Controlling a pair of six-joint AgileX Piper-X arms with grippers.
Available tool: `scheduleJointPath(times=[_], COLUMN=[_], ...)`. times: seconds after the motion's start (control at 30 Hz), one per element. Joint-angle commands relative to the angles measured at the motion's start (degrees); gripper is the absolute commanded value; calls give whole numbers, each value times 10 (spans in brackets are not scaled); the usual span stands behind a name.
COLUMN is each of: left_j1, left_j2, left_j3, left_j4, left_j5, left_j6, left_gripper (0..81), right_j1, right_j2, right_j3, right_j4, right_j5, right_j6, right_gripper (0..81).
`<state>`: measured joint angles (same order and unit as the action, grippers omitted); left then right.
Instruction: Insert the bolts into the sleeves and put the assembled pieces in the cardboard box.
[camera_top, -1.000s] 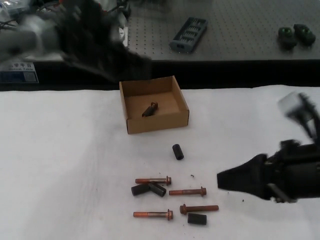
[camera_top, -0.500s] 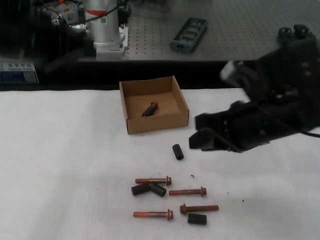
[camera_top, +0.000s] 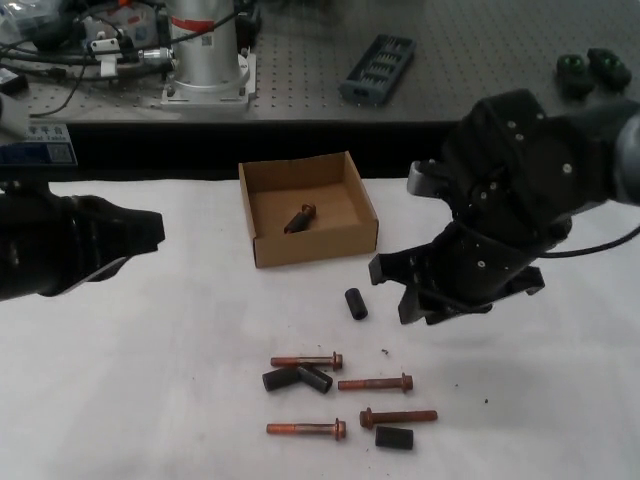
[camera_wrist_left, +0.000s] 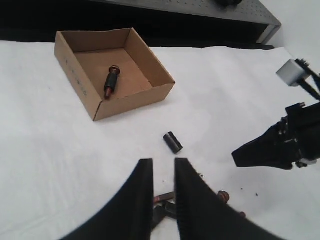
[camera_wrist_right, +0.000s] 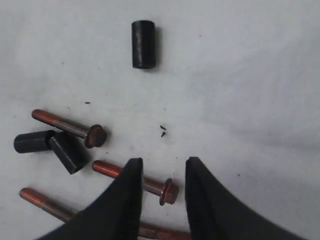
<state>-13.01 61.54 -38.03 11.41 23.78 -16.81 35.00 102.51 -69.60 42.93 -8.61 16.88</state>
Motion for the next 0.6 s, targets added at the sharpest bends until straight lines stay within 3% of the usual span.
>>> scheduleJointPath(times=[0.0,0.2,0.57], left_j1=[-2,-2,-2], left_j2=[-20,-25,-25], left_j3=[-2,-2,-2], left_j4=[-12,-12,-10], left_j5=[0,18,44], left_j6=[-26,-26,-26], left_gripper=[120,120,120], right_j1=[-2,7,12], right_j2=[-1,7,82], right_j3=[-10,-30,-108], right_j4=[15,-38,-2], right_j5=[-12,-1,-14], right_j6=[10,-40,-67], right_gripper=[230,230,234])
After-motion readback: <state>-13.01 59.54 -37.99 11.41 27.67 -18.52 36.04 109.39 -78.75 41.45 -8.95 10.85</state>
